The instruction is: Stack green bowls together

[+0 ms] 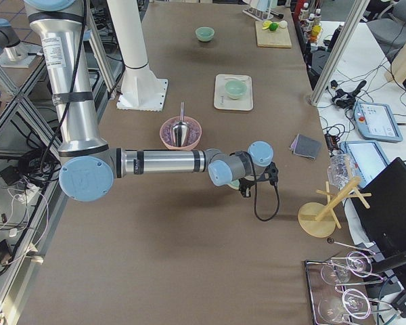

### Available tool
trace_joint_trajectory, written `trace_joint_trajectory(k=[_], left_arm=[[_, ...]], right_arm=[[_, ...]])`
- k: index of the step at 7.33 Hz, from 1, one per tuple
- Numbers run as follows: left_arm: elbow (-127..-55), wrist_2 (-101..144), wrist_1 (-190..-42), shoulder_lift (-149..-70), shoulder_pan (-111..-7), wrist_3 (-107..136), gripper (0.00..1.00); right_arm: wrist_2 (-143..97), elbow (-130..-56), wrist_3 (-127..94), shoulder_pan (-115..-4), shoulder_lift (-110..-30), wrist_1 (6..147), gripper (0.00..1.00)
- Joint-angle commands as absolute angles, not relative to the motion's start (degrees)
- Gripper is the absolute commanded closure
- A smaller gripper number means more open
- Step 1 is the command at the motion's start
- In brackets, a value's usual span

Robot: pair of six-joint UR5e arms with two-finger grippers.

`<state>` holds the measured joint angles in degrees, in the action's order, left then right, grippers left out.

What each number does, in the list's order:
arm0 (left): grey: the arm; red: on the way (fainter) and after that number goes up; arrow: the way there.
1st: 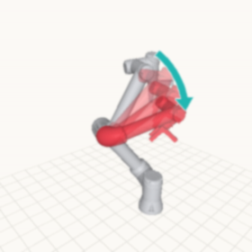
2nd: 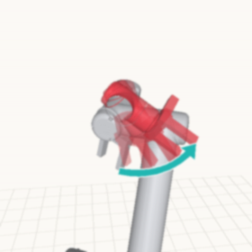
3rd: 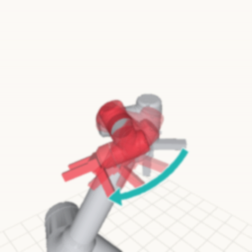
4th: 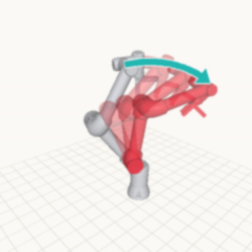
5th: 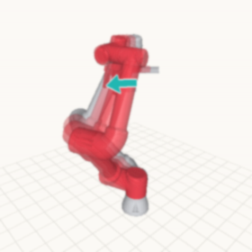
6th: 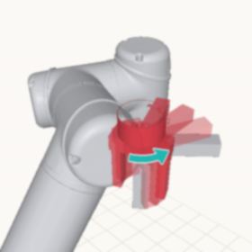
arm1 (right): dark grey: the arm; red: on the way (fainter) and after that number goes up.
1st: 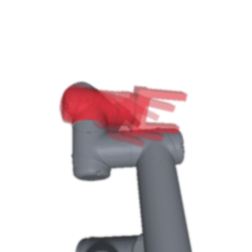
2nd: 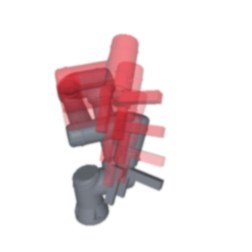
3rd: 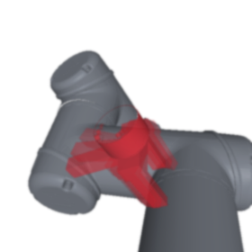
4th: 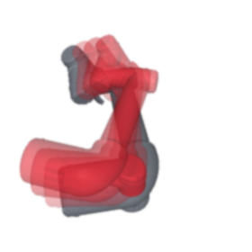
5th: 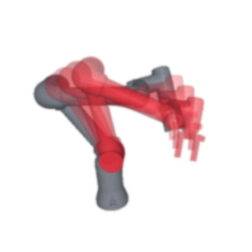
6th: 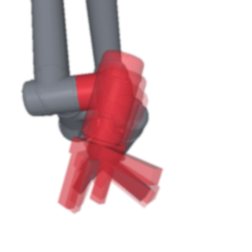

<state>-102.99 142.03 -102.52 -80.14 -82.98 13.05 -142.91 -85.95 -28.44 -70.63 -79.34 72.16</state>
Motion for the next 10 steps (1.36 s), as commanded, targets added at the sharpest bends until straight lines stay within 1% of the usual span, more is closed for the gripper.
trace_joint_trajectory(k=[1,2,4,5,7,8,9,10], left_arm=[[-102.48,139.84,-116.21,-75.43,-75.71,20.82,0.03],[-100.57,140.01,-119.06,-74.89,-74.63,21.18,0.03],[-99.5,139.49,-122.25,-73.83,-72.35,21.0,0.03],[-98.8,138.35,-122.34,-74.09,-69.9,21.01,0.1],[-97.83,138.25,-124.61,-74.09,-64.9,20.92,0.2],[-97.56,137.56,-125.24,-73.92,-63.38,20.92,0.22],[-95.56,137.29,-127.33,-74.09,-62.15,21.0,0.22],[-94.32,137.29,-129.44,-74.27,-61.79,21.09,0.24]], right_arm=[[-143.88,-90.34,-43.53,-66.03,-73.85,72.33,1.0],[-143.09,-92.53,-50.82,-63.05,-72.0,72.33,1.0],[-139.6,-94.74,-64.28,-57.07,-66.38,72.25,1.0],[-135.92,-95.01,-67.99,-53.39,-63.57,72.25,1.0],[-133.43,-95.01,-71.44,-48.62,-59.87,72.25,1.0],[-132.29,-94.92,-74.33,-46.52,-57.77,72.25,1.0],[-128.97,-94.83,-75.66,-44.58,-56.35,72.16,1.0],[-128.76,-94.66,-75.76,-43.86,-55.64,72.07,1.0]])
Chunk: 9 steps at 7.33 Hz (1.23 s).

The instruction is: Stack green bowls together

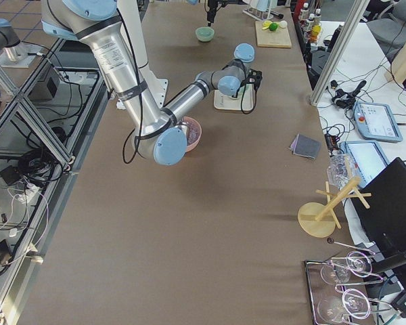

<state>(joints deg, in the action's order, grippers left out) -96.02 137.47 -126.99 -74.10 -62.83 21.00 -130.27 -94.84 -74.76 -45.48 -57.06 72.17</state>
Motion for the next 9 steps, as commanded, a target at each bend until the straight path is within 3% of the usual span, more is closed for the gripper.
trace_joint_trajectory(k=[1,3,5,9], left_arm=[[-94.31,137.46,-129.55,-74.27,-61.35,21.27,0.37],[-94.31,137.63,-129.64,-74.36,-59.86,21.18,0.52],[-94.31,137.9,-129.81,-74.36,-58.71,21.18,1.0],[-95.45,138.34,-134.73,-74.7,-58.71,28.37,1.0]], right_arm=[[-128.76,-94.31,-75.76,-43.16,-54.24,72.24,1.0],[-127.11,-94.13,-76.64,-41.58,-53.27,72.07,1.0],[-125.78,-92.65,-76.64,-40.52,-51.69,72.07,1.0],[-124.28,-87.55,-79.8,-40.08,-48.17,71.37,1.0]])
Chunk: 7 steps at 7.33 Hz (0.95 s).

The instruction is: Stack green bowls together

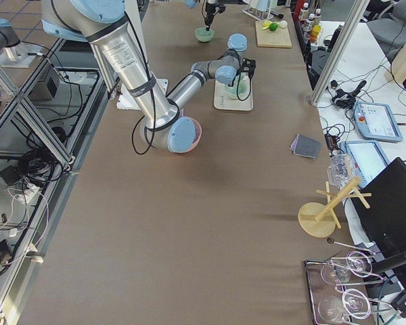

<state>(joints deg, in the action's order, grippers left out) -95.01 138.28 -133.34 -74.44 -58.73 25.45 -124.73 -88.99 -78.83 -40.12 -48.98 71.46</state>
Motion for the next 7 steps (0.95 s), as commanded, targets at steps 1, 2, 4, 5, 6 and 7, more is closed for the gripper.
trace_joint_trajectory(k=[1,2,4,5,6,7], left_arm=[[-95.36,138.25,-134.74,-76.19,-58.71,35.26,1.0],[-95.36,138.34,-134.74,-76.38,-58.71,36.64,1.0],[-95.27,138.34,-134.65,-77.17,-58.71,36.91,1.0],[-95.36,138.34,-134.56,-77.95,-58.71,37.18,1.0],[-95.27,138.34,-134.13,-78.92,-58.71,37.18,1.0],[-95.36,138.34,-134.03,-79.71,-58.71,38.74,1.0]], right_arm=[[-123.67,-85.62,-81.02,-39.82,-46.42,71.28,1.0],[-123.58,-84.56,-82.34,-39.55,-45.54,71.19,1.0],[-120.78,-84.03,-82.7,-37.63,-45.79,70.93,1.0],[-120.67,-83.76,-83.05,-37.62,-45.7,70.14,1.0],[-120.67,-83.24,-84.8,-37.62,-45.79,69.7,1.0],[-120.67,-82.1,-84.99,-37.62,-45.7,69.7,0.22]])
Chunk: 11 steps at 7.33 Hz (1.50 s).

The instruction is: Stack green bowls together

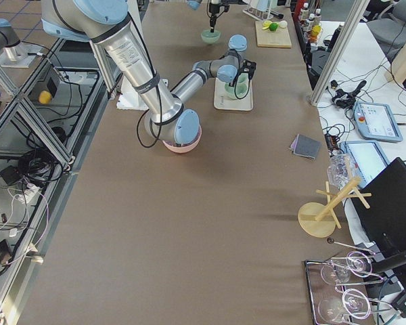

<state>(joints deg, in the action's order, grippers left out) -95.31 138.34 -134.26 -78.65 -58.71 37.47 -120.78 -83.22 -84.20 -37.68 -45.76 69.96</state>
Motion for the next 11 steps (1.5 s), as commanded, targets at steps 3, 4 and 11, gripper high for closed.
trace_joint_trajectory(k=[3,4,11], left_arm=[[-96.15,141.5,-133.86,-92.24,-58.71,56.73,1.0],[-96.41,141.5,-132.2,-98.03,-58.45,62.52,1.0],[-90.18,124.81,-116.02,-126.39,-40.35,81.74,1.0]], right_arm=[[-126.69,-83.66,-84.99,-41.02,-46.05,69.78,0.0],[-133.0,-84.11,-84.56,-45.13,-47.01,69.87,0.0],[-146.52,-89.3,-45.57,-67.48,-73.27,70.4,0.0]])
